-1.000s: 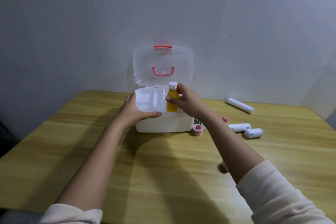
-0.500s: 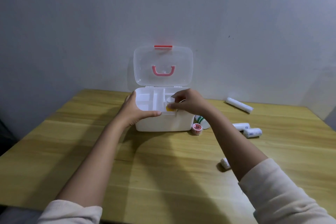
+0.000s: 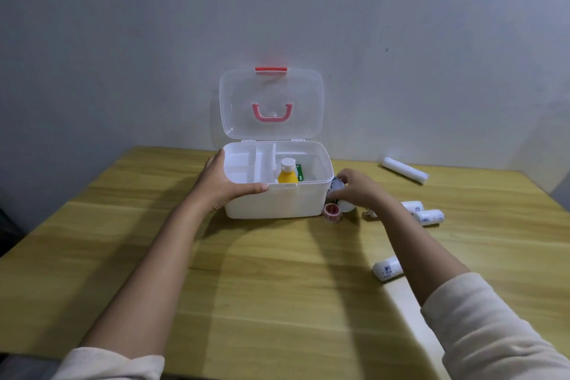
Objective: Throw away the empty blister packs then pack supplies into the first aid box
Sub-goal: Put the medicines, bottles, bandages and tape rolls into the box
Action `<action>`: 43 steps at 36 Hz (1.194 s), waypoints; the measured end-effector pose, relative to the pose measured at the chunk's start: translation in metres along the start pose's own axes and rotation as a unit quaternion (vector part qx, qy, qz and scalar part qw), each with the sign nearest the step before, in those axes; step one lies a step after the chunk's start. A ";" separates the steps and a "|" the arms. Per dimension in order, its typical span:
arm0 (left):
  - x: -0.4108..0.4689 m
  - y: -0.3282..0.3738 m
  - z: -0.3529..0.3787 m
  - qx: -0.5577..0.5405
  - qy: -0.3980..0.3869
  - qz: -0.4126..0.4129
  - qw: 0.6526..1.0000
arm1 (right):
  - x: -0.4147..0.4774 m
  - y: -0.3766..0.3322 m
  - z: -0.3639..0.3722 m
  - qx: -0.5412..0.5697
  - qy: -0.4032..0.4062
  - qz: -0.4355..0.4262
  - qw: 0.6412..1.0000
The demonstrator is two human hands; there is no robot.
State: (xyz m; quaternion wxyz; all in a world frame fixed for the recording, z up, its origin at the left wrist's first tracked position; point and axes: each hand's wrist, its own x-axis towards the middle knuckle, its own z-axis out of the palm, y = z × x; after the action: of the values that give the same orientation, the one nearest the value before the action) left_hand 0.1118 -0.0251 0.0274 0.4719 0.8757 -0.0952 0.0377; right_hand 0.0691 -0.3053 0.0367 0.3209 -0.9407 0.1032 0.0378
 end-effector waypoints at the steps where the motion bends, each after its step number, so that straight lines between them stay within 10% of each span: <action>1: 0.000 0.000 0.000 0.001 0.001 -0.001 1.000 | 0.002 0.001 0.003 -0.005 0.009 -0.005 1.000; 12: -0.001 0.001 0.002 -0.025 0.007 0.012 1.000 | 0.003 0.005 -0.001 0.121 0.138 0.036 0.982; 22: -0.001 0.004 0.000 -0.048 -0.006 0.015 0.999 | -0.021 -0.028 -0.026 0.344 0.255 -0.161 0.889; 30: -0.004 0.007 -0.003 -0.048 -0.021 0.006 0.999 | -0.026 -0.048 -0.015 0.176 0.095 -0.237 0.951; 43: -0.005 0.010 0.000 -0.044 -0.010 -0.006 0.999 | -0.022 -0.050 -0.001 0.051 0.062 -0.242 0.967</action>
State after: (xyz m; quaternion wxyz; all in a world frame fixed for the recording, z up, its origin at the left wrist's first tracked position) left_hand 0.1045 -0.0295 0.0346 0.5096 0.8548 -0.0962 0.0216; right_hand 0.0585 -0.2636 0.0698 0.3612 -0.9204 -0.1065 -0.1050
